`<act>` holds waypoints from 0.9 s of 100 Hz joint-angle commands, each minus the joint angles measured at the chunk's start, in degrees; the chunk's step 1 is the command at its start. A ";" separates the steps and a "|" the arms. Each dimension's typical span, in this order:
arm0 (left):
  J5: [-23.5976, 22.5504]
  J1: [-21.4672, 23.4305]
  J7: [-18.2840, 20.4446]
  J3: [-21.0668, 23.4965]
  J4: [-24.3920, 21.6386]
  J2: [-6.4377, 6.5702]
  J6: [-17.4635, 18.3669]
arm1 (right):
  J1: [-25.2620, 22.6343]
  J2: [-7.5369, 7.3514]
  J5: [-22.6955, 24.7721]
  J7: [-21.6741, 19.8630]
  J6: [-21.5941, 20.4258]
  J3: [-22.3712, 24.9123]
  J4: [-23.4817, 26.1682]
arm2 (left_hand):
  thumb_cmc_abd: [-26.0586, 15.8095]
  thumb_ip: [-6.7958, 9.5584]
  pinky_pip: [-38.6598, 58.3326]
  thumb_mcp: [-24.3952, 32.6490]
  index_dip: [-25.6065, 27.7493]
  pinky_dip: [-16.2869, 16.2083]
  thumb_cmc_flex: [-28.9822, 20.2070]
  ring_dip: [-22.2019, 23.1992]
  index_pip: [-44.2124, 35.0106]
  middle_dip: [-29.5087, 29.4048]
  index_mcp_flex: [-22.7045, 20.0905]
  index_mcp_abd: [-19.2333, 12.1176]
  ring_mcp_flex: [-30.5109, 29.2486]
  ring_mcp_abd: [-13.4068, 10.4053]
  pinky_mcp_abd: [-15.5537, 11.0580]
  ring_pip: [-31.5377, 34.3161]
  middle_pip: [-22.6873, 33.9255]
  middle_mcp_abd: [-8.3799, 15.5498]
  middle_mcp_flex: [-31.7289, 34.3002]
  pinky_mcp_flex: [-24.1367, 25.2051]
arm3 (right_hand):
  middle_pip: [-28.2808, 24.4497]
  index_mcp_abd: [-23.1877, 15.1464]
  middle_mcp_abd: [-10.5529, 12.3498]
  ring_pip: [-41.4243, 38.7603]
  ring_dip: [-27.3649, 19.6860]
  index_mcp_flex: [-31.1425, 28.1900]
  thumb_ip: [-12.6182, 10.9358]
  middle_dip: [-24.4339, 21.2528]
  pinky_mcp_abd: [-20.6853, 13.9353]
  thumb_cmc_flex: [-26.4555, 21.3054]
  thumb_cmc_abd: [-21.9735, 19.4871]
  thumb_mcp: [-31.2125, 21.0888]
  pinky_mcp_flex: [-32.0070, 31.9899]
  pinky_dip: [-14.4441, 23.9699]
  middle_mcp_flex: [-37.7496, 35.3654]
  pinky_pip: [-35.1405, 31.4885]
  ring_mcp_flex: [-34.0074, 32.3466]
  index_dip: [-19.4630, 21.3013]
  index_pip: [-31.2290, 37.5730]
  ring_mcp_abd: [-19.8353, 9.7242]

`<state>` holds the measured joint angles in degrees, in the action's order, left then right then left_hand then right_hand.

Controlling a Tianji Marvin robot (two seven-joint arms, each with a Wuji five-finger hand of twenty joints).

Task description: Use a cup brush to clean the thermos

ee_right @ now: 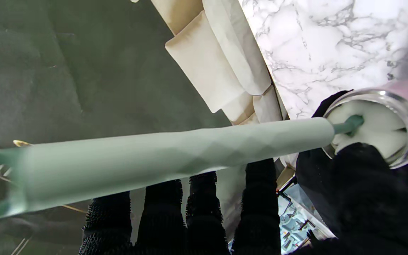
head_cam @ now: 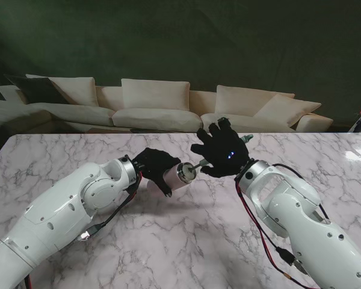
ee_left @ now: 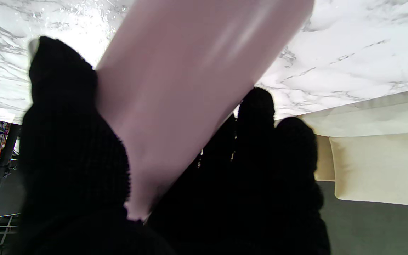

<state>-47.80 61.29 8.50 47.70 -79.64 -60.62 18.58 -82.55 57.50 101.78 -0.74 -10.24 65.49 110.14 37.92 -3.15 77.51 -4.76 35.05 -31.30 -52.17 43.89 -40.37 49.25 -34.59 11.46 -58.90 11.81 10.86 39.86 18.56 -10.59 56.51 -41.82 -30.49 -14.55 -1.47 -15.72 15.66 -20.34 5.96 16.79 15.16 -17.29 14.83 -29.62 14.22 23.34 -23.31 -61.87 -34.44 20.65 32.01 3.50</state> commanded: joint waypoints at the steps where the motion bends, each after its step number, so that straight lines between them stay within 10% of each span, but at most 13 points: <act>1: -0.33 -0.06 0.71 0.39 -0.65 0.12 0.48 | -1.44 -0.71 0.87 -0.30 -0.32 1.37 1.63 | -18.39 5.20 2.12 28.18 3.24 -0.56 -16.05 1.20 -7.33 3.02 -5.90 -11.62 -3.81 -2.72 -5.58 4.51 5.05 2.48 2.56 -1.17 | 2.92 -2.96 0.71 2.20 -2.06 2.69 -0.97 -1.30 3.75 -0.99 -2.11 1.14 -2.10 -1.47 2.69 2.00 2.24 -2.34 -1.22 1.20; 54: -0.55 0.39 0.92 0.87 -1.20 0.24 1.03 | -2.03 -1.08 -0.80 0.77 -4.41 4.97 1.00 | -18.43 5.19 2.35 28.28 3.24 -0.66 -15.93 1.30 -7.38 3.05 -5.86 -11.67 -3.85 -2.77 -5.66 4.63 5.08 2.63 2.49 -1.19 | 2.15 -7.26 8.25 -3.28 2.60 1.94 1.42 -0.59 1.08 0.10 -2.19 -7.49 6.70 3.28 -4.13 -5.67 -7.93 -5.57 3.12 -3.15; 64: -0.66 0.61 1.03 1.22 -1.39 0.29 1.16 | -1.21 -1.09 -1.46 1.02 -4.21 4.15 -0.18 | -18.44 5.18 2.36 28.29 3.23 -0.65 -15.93 1.31 -7.37 3.06 -5.83 -11.66 -3.85 -2.75 -5.66 4.65 5.13 2.57 2.55 -1.18 | -2.34 -8.35 9.17 -8.62 7.05 -3.08 1.76 1.57 -1.95 -0.14 -0.86 -10.54 10.92 6.65 -11.18 -10.12 -12.58 -3.03 6.44 -4.77; 76: -0.86 0.72 0.97 1.40 -1.43 0.32 1.27 | -0.26 -1.02 -3.03 3.24 -3.13 2.88 -1.92 | -18.52 5.19 2.39 28.32 3.23 -0.65 -15.91 1.32 -7.35 3.06 -5.77 -11.69 -3.82 -2.85 -5.71 4.67 5.13 2.61 2.44 -1.21 | -7.25 -11.34 10.49 -20.03 14.32 -8.44 8.65 7.93 -5.76 -5.80 2.90 -12.11 17.91 10.23 -19.72 -17.89 -18.78 -4.88 16.31 -6.25; 90: -0.90 0.79 0.70 1.40 -1.44 0.27 1.14 | 0.55 -0.83 -5.47 4.73 -2.76 1.87 -3.22 | -18.47 5.18 2.40 28.32 3.26 -0.64 -15.91 1.33 -7.38 3.08 -5.75 -11.63 -3.85 -2.79 -5.71 4.71 5.19 2.53 2.47 -1.21 | -10.57 -12.93 10.62 -31.92 19.74 -15.79 8.89 13.05 -8.19 -11.28 4.54 -13.61 24.17 11.49 -27.96 -25.20 -24.33 -6.35 23.94 -6.52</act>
<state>-48.71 62.27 8.72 49.06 -80.66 -60.30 19.68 -82.27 56.46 96.13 3.95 -13.18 67.66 107.40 37.92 -3.15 77.55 -4.76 35.04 -31.30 -52.17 44.00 -40.37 49.28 -34.59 11.46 -59.00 11.42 10.57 40.46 18.56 -10.59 56.51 -41.86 -38.47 -23.55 8.91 -43.18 32.98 -30.93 14.57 27.91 8.01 -23.68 19.85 -39.72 35.98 33.55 -47.98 -83.17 -56.31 15.01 51.59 -2.85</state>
